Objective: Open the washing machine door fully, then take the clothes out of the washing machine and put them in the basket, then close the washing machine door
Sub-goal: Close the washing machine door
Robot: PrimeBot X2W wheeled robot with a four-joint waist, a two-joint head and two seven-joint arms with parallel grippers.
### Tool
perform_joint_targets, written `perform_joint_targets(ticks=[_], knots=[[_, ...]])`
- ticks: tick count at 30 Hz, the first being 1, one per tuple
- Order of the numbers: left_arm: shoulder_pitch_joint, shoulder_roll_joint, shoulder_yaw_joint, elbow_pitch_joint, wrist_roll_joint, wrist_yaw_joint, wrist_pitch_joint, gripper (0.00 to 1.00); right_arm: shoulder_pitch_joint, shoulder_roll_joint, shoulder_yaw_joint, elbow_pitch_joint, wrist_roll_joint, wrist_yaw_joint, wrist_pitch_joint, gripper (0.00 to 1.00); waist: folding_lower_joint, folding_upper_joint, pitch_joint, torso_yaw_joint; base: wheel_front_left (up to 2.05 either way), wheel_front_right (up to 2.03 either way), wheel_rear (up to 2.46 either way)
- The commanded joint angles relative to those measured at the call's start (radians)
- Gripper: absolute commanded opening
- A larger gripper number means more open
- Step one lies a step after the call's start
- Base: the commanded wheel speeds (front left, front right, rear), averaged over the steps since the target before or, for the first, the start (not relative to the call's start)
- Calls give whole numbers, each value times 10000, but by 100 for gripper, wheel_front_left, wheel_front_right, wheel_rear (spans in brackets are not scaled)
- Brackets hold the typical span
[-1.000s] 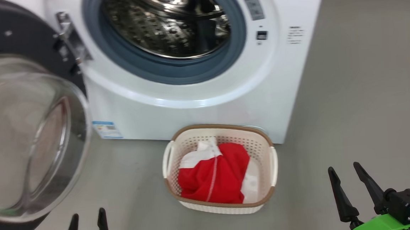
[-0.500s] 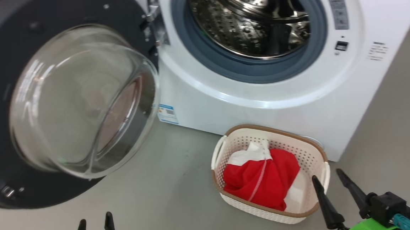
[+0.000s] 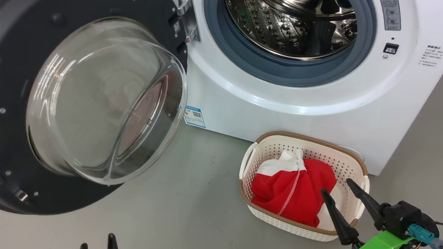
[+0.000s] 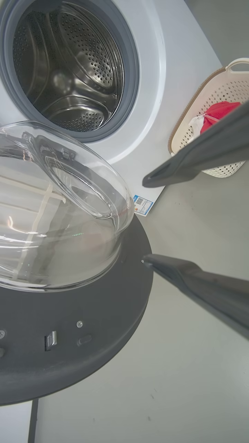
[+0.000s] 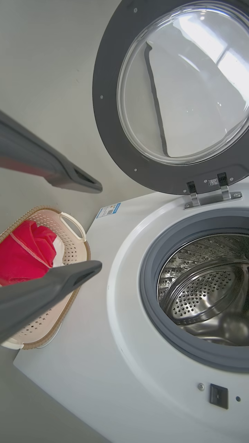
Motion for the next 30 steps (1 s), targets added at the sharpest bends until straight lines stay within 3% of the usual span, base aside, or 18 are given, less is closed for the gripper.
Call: perform_joint_targets(ticks=[1,6,7,8,9,14,20,24,27,30], knots=[[-95,80,324,-318,-29,108,-82,100,-435,-90,294,-195,116,46,-63,100,0,-1,-1,-6,0,0,0],[-140,80,306,-451,-43,54,-82,100,-409,-90,295,-219,147,46,-63,100,0,-1,-32,-22,0,0,0],[-165,80,313,-512,-63,5,-82,65,-384,-86,271,-228,151,46,-63,100,0,-1,-41,-27,0,0,0],[-190,80,312,-574,-52,-55,-82,13,-352,-83,246,-233,156,46,-63,100,0,-1,-52,-31,0,0,0],[-226,80,334,-669,-7,-102,-82,0,-317,-79,225,-238,159,46,-63,100,0,-1,-65,-35,0,0,0],[-639,80,1098,-1779,245,-393,-82,0,-81,14,14,-315,143,46,-63,100,0,-1,-103,-55,0,0,0],[-2324,197,3475,-3985,1631,-1387,-82,0,202,133,-255,-419,79,46,-63,100,0,-1,-26,-61,0,0,0],[-3768,1029,4546,-4000,1570,-1683,-82,0,282,197,-421,-472,30,46,-63,100,0,-1,28,-86,0,0,0],[-4926,2006,4961,-3386,1218,-1744,-82,0,329,241,-542,-541,-12,46,-63,100,0,-1,89,-113,0,0,0],[-6070,2800,5136,-2411,116,-1753,-82,0,405,272,-673,-609,-46,46,-63,100,0,-1,148,-123,0,0,0]])
